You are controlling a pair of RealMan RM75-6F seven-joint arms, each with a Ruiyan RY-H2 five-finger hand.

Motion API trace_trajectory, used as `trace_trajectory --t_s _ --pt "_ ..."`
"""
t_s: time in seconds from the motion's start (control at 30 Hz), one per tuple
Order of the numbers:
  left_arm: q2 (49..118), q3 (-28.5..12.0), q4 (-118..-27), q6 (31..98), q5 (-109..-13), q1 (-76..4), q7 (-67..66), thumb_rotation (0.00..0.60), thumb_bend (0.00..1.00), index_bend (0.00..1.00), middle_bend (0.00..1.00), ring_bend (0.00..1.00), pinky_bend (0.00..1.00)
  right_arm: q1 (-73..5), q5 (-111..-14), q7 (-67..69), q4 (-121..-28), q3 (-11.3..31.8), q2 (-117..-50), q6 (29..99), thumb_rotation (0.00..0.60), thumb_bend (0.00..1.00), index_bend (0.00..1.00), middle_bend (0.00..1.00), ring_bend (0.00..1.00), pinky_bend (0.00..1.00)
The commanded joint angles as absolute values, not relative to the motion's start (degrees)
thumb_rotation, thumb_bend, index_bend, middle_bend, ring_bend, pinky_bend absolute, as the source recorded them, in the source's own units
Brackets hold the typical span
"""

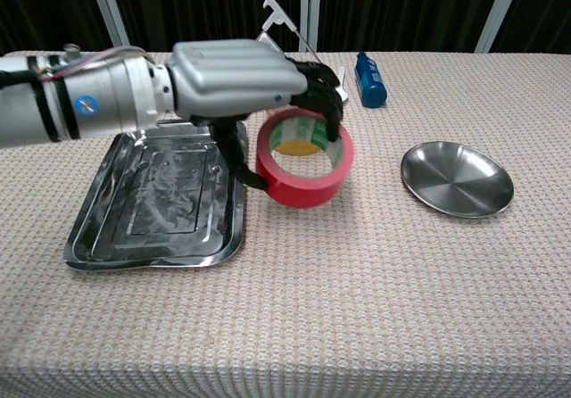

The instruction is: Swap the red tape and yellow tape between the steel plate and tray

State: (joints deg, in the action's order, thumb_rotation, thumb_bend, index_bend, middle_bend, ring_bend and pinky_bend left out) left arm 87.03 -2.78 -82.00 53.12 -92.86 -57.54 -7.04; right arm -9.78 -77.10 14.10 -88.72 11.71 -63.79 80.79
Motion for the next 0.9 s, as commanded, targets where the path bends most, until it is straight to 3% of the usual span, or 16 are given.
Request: trace_trajectory --t_s 0.03,0.23,0.57,0.63,0.77,0.9 --pt "82.77 -1.97 -84.99 56.73 -91.59 -53.83 -7.35 0.6 0.21 0.33 0.29 0.06 0.21 -10.08 -77.18 13.54 -89.05 11.68 -63.85 80.4 0.6 0.0 0.0 0.0 0.0 0.0" --pt "80.87 0.67 -82.49 57.92 -89.38 -49.35 -4.5 0.6 0.21 0.33 0.29 0.07 0.21 -10.68 -77.66 11.2 -90.51 11.64 -64.06 80.24 0.6 0.0 0.0 0.0 0.0 0.0" --pt "84.68 3.38 -73.78 58.46 -89.76 -45.32 2.51 0.6 0.21 0.32 0.28 0.07 0.21 -10.95 -77.33 6.91 -93.05 11.61 -63.89 80.44 0.6 0.0 0.0 0.0 0.0 0.0" --pt "84.67 3.62 -73.16 58.54 -90.23 -45.1 3.21 0.6 0.2 0.28 0.24 0.06 0.21 -10.97 -77.18 6.55 -93.3 11.67 -63.82 80.44 0.6 0.0 0.0 0.0 0.0 0.0" --pt "84.05 3.67 -73.35 59.3 -90.88 -44.44 4.29 0.6 0.17 0.09 0.12 0.04 0.2 -11.42 -77.38 5.74 -93.48 11.4 -64.06 79.75 0.6 0.0 0.0 0.0 0.0 0.0" --pt "82.42 3.43 -75.23 60.86 -90.41 -42.93 2.87 0.6 0.16 0.05 0.08 0.02 0.2 -13.05 -78.37 3.51 -94.31 11.12 -63.61 77.66 0.6 0.0 0.0 0.0 0.0 0.0"
